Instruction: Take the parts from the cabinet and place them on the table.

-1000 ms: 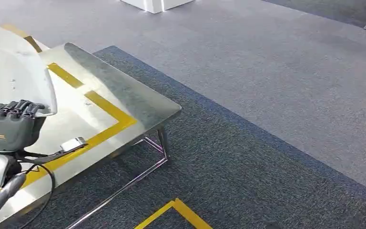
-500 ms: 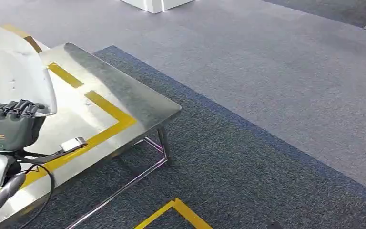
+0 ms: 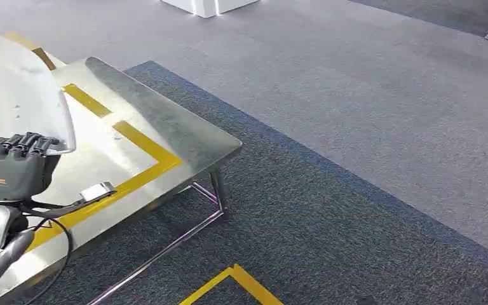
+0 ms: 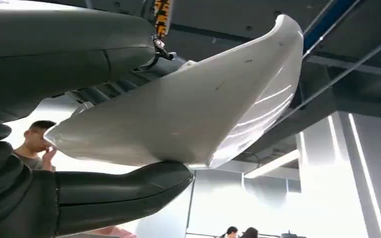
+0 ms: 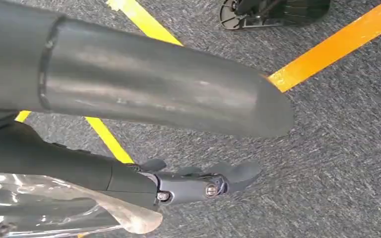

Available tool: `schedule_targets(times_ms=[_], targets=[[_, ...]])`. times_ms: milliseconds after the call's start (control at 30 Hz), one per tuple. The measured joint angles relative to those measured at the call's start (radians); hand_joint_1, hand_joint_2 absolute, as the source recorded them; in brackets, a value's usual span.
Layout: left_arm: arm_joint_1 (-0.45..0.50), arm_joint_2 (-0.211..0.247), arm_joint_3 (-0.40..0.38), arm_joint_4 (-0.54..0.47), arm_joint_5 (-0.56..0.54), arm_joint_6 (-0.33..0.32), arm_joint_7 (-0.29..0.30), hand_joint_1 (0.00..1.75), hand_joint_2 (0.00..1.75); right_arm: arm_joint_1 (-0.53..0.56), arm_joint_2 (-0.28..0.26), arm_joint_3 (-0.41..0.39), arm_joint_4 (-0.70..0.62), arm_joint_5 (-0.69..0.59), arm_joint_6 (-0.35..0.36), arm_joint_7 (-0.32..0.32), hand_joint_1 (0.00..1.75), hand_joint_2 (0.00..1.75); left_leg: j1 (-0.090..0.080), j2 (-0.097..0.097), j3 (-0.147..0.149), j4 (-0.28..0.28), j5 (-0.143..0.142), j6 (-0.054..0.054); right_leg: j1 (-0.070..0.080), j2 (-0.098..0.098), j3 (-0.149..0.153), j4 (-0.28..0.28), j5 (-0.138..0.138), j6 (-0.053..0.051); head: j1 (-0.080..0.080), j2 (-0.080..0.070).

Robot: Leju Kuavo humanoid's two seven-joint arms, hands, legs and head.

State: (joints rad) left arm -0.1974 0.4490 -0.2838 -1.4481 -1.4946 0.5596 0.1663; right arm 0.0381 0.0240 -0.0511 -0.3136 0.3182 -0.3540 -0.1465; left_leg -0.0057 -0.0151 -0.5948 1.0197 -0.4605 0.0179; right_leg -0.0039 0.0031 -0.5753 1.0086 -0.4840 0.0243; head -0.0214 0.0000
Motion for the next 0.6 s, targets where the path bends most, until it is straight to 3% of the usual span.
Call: schedule_targets(times_ms=[600], targets=[[0.001,0.000,0.000,0.000,0.030,0.000,-0.007,1.75,1.75,-0.002,0.000,-0.003,0.000,0.010,0.000,-0.008,0.00,0.00,0.000,0.000,0.000,0.000,0.000,0.000,0.000,0.000,0.000,0.000,0.000,0.000,0.000,0.000]])
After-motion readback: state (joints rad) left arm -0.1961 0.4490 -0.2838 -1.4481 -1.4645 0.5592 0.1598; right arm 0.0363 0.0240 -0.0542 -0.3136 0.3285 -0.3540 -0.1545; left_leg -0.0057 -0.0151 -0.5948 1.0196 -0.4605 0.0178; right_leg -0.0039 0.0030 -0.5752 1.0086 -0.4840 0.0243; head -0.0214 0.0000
